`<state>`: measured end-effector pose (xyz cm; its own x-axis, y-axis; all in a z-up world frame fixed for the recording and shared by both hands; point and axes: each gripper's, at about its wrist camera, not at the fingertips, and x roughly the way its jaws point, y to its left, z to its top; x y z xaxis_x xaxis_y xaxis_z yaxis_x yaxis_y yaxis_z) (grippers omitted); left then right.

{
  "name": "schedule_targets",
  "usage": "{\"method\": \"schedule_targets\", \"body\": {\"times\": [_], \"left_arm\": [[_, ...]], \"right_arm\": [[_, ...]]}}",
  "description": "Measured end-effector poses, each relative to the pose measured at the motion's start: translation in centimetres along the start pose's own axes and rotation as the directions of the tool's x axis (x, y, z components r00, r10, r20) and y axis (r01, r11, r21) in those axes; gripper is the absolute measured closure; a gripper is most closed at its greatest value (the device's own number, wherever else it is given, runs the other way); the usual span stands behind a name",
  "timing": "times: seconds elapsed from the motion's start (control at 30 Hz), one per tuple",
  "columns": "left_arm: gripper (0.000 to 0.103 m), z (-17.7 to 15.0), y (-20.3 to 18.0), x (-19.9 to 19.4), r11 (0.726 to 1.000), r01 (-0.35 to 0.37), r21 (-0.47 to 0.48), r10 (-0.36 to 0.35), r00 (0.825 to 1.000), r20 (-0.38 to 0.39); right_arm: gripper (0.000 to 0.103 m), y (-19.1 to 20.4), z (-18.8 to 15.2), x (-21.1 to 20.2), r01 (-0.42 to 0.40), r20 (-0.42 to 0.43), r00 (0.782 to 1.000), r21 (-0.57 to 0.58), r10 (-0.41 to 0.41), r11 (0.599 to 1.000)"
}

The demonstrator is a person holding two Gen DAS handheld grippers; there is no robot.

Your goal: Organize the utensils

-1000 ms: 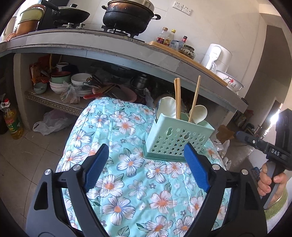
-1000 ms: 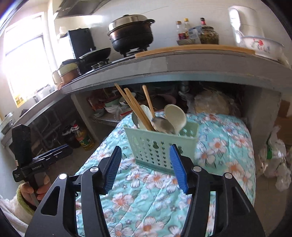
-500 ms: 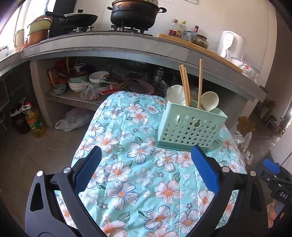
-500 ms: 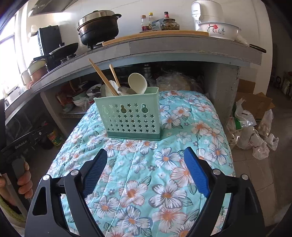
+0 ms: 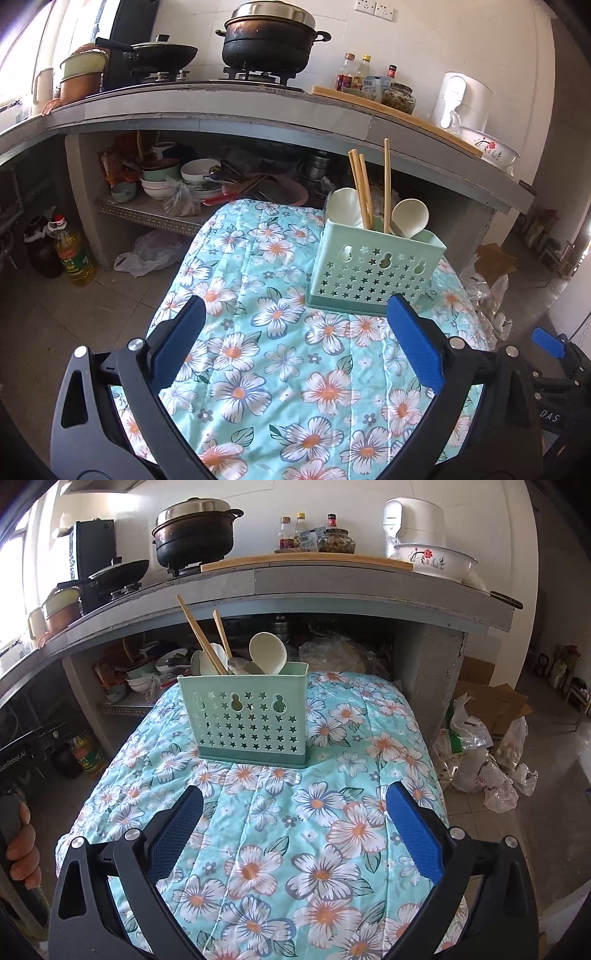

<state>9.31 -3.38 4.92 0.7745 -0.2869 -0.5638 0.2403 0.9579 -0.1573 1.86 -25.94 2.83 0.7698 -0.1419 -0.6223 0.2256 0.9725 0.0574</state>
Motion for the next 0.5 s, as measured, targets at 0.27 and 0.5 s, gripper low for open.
{"method": "schedule_targets", "body": {"times": [0.27,0.5], "left_arm": [[0.008,0.0,-1.5,1.0,0.99,-0.073,0.121,0.08,0.995,-0.051],[0.008,0.0,-3.0,1.6,0.984,-0.084,0.155,0.095,0.993,-0.068]], "right_arm": [[0.007,0.4,-0.3,0.4,0.005,-0.023,1.0,0.007,-0.005,1.0],[0.007,0.4,-0.2,0.5,0.027,-0.033,0.999,0.016,-0.026,1.0]]}}
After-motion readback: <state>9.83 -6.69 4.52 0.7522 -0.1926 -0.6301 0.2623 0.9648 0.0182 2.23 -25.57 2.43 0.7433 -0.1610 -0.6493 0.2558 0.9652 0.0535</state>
